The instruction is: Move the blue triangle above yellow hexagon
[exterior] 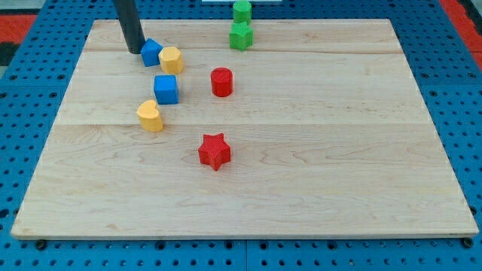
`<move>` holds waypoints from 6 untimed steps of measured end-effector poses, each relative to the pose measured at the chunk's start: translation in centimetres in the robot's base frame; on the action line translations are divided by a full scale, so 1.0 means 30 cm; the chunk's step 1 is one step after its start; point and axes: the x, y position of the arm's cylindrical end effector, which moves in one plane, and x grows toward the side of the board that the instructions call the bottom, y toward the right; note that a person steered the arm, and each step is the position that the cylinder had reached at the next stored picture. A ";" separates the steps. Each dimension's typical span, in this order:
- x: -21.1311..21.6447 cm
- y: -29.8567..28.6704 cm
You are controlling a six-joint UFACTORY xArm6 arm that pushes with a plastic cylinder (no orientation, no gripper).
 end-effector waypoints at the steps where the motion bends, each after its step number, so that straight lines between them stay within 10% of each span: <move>1: 0.187 -0.108; 6: 0.024 0.082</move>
